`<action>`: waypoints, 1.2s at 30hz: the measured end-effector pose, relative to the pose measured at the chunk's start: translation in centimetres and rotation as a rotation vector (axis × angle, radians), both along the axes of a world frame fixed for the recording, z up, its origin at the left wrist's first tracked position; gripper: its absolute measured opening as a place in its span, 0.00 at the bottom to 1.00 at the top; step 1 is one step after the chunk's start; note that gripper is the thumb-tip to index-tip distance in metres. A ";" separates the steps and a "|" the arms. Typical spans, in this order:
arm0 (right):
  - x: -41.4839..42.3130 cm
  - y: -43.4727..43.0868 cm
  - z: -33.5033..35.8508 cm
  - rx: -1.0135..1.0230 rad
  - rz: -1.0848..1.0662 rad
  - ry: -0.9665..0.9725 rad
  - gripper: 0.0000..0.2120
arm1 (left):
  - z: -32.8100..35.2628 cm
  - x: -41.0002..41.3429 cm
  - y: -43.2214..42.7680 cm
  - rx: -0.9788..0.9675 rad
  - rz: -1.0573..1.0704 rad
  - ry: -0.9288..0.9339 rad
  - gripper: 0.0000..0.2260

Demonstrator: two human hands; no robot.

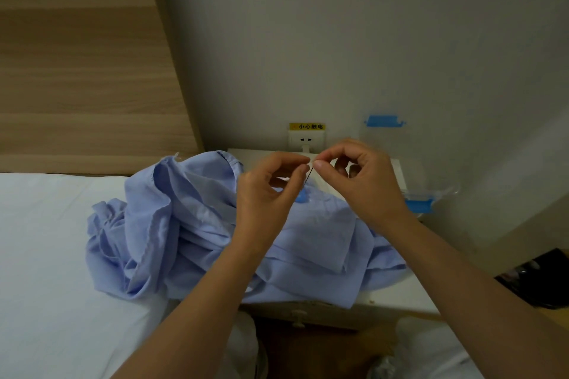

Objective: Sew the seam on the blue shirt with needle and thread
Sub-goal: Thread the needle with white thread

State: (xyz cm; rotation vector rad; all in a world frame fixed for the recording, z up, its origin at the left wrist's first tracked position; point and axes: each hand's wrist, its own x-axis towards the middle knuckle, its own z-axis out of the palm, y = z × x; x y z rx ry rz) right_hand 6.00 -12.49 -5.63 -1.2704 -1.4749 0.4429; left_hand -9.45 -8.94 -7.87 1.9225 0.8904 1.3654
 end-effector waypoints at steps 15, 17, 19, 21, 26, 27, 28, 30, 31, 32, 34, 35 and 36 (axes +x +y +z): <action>0.4 -0.1 0.4 -0.220 0.099 0.012 0.06 | -0.3 -0.7 1.0 0.380 0.106 0.225 0.07; 0.4 -0.1 0.4 -0.247 0.115 0.012 0.07 | -0.4 -0.6 1.0 0.403 0.118 0.257 0.06; 0.4 -0.1 0.3 -0.278 0.127 0.012 0.06 | -0.4 -0.4 0.8 0.380 0.114 0.258 0.07; 0.2 -0.1 0.3 -0.301 0.146 0.012 0.05 | -0.2 -0.2 0.6 0.314 0.088 0.225 0.06; 0.0 -0.1 0.2 -0.312 0.174 0.035 0.03 | 0.6 0.2 -0.2 -0.139 -0.071 -0.047 0.08; 0.0 -0.1 0.2 -0.307 0.170 0.037 0.03 | 0.8 0.3 -0.4 -0.222 -0.115 -0.107 0.06; 0.0 -0.1 0.3 -0.302 0.165 0.040 0.04 | 0.9 0.3 -0.5 -0.275 -0.143 -0.139 0.05; 0.0 -0.1 0.4 -0.296 0.158 0.037 0.05 | 1.1 0.5 -0.8 -0.338 -0.174 -0.168 0.04; 0.0 -0.1 0.4 -0.294 0.155 0.035 0.04 | 1.2 0.6 -0.9 -0.360 -0.180 -0.179 0.04; 0.0 -0.1 0.4 -0.290 0.153 0.035 0.04 | 1.3 0.7 -0.9 -0.380 -0.186 -0.187 0.04; 0.0 -0.1 0.3 -0.281 0.157 0.041 0.04 | 1.2 0.9 -0.9 -0.413 -0.198 -0.192 0.05; -0.1 -0.1 0.3 -0.281 0.162 0.048 0.04 | 1.2 1.0 -0.8 -0.426 -0.199 -0.195 0.05; -0.1 -0.1 0.3 -0.283 0.166 0.054 0.04 | 1.1 1.1 -0.8 -0.436 -0.194 -0.196 0.05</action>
